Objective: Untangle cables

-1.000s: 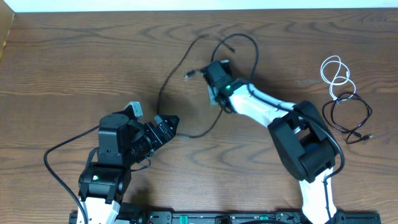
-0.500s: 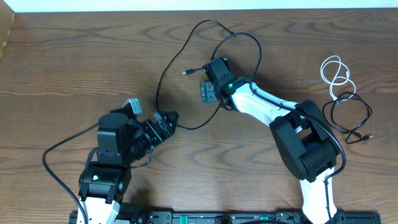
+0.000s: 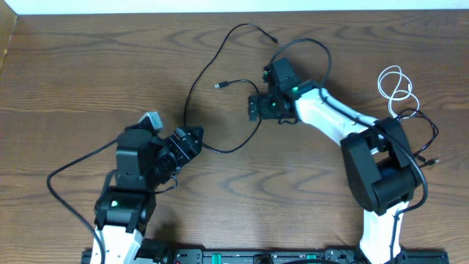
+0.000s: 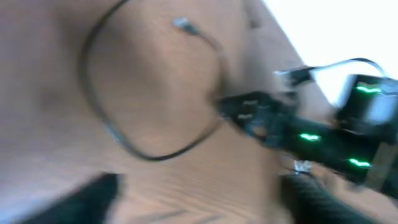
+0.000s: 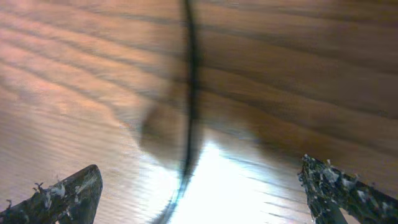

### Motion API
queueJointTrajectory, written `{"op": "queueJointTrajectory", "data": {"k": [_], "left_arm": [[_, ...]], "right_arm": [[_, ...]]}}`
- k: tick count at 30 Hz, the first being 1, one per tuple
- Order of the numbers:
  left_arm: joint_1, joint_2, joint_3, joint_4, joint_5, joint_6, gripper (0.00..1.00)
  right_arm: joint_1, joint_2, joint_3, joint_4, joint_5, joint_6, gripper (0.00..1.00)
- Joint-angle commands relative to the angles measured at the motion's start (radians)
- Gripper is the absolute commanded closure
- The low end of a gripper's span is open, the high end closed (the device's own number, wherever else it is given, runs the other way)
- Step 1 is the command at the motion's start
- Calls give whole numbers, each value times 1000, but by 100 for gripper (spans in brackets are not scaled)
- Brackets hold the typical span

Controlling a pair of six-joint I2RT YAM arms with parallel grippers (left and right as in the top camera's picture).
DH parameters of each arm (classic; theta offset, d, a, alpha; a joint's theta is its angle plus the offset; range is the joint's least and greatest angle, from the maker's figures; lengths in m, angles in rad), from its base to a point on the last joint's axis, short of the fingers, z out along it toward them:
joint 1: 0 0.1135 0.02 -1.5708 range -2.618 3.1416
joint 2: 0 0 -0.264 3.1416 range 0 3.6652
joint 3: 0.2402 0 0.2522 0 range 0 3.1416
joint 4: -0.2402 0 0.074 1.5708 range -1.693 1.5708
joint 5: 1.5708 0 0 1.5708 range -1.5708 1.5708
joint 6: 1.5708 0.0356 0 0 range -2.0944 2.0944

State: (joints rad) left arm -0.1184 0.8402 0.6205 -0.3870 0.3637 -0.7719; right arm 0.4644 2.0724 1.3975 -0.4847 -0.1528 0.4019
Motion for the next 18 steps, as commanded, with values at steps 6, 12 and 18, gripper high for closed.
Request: {"op": "queueJointTrajectory", "data": {"k": [6, 12, 18], "left_arm": [[4, 244, 14, 0, -253, 26, 46], [3, 462, 14, 151, -248, -25, 51], [3, 637, 14, 240, -248, -37, 45]], "right_arm": [[-17, -23, -42, -5, -18, 5, 1], [6, -23, -66, 30, -6, 5, 1], [29, -23, -66, 40, 8, 6, 1]]}}
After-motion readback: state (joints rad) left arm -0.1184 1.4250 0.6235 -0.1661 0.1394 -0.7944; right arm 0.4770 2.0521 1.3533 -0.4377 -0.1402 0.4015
